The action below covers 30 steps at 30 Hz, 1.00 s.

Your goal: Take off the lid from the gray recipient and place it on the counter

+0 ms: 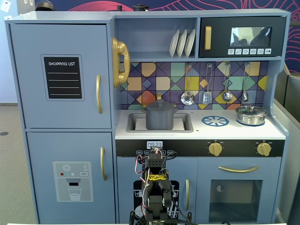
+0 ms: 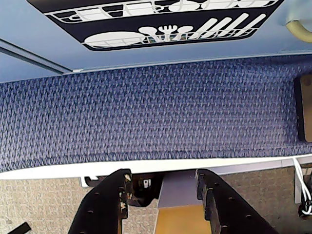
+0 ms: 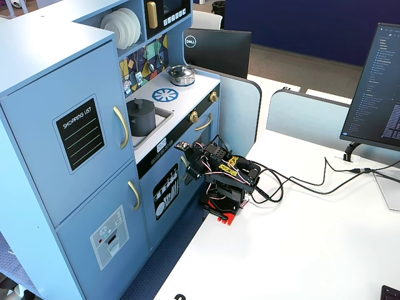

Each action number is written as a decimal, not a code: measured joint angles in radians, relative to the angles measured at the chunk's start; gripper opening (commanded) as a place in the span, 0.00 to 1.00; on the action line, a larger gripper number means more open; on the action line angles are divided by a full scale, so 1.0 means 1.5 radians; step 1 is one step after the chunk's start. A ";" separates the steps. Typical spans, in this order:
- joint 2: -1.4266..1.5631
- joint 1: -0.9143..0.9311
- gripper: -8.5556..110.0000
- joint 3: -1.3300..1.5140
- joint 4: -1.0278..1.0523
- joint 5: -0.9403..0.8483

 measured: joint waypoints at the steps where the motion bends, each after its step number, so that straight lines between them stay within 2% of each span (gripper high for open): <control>1: 0.000 0.000 0.14 0.000 0.000 0.000; 8: 0.000 0.013 0.25 0.000 0.000 0.000; 11: 0.000 0.012 0.25 0.000 0.000 0.000; 12: 0.000 0.012 0.23 0.000 0.000 0.000; 15: 0.000 0.012 0.08 0.000 0.000 0.000; 27: 0.000 0.017 0.07 -0.001 -0.005 0.024; 30: -0.007 0.035 0.07 -0.050 -0.024 0.038</control>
